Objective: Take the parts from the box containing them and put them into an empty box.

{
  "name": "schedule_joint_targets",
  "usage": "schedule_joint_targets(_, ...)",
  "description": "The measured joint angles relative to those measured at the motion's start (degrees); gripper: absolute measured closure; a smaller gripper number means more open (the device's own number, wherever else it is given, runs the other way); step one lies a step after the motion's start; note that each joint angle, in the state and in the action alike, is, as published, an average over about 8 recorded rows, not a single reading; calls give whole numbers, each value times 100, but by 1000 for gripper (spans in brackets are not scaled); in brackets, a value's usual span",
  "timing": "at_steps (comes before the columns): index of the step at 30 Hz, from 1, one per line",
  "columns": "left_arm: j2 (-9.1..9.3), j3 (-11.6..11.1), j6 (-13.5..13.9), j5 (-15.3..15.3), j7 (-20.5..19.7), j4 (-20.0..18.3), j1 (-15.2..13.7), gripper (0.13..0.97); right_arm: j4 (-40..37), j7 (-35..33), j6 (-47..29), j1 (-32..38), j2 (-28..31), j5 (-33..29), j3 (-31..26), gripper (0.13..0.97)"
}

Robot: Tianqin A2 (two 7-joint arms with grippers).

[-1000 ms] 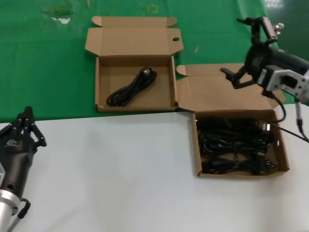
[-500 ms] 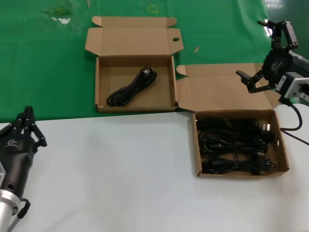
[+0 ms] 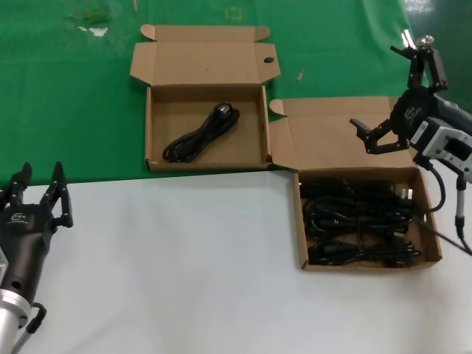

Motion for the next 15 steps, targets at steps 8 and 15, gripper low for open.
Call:
schedule_joint_targets(8,0,0,0,0,0,0,0,689,378,672,421,-394,-173,-104,58,129)
schedule_joint_targets(15,0,0,0,0,0,0,0,537,710,1263,791,-737,-324,-195,108,129)
